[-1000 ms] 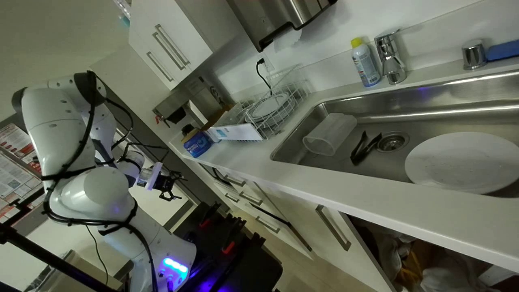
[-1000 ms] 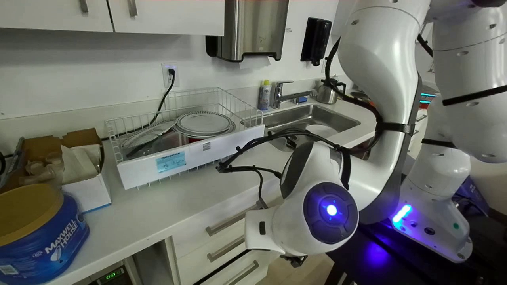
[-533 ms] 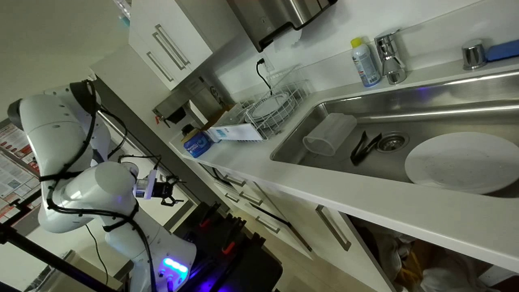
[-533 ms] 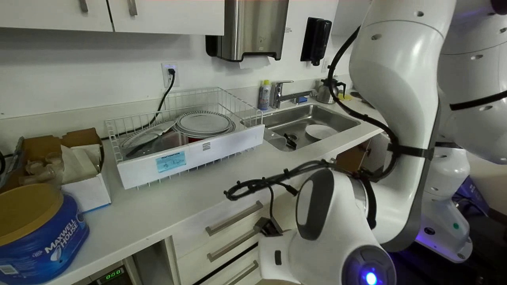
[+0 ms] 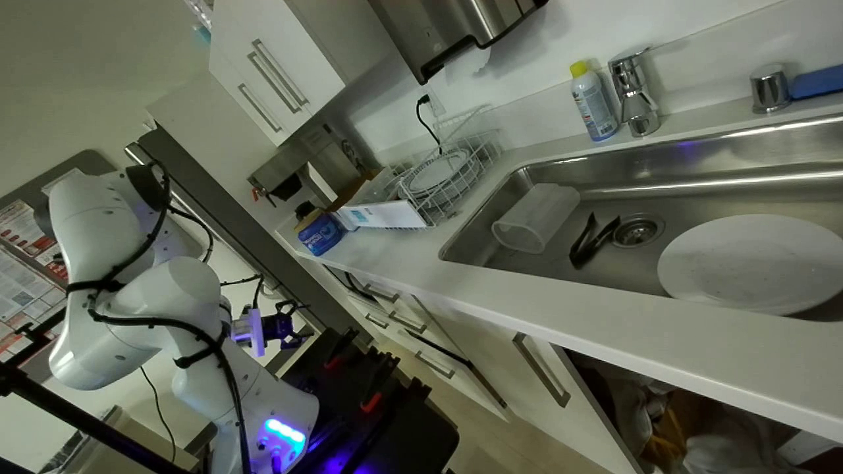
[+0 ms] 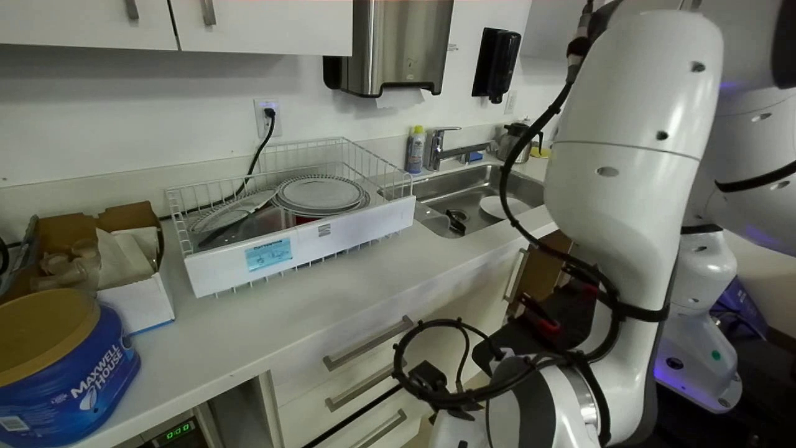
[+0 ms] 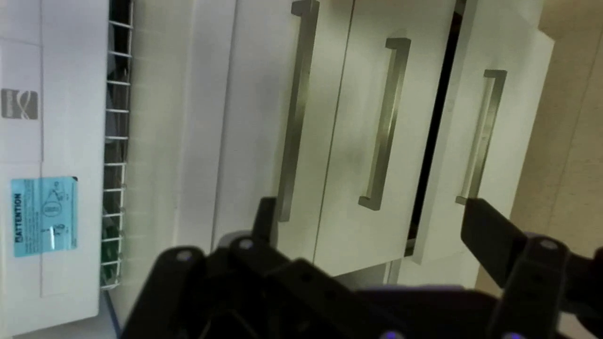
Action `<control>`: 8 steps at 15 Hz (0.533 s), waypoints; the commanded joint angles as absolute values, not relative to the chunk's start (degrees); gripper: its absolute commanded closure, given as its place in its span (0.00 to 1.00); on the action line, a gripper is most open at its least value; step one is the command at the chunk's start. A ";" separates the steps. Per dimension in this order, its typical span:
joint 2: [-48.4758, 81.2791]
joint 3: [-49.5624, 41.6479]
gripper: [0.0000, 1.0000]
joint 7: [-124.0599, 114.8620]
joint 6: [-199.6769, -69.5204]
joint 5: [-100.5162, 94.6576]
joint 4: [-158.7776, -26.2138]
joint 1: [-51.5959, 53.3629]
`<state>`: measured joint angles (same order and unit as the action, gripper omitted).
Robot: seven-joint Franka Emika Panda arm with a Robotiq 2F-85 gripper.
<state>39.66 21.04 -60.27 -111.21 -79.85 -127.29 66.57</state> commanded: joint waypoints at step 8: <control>57.61 18.00 0.00 -81.95 -91.34 -88.14 -114.68 71.32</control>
<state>53.79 17.84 -79.97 -96.96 -87.21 -118.81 69.05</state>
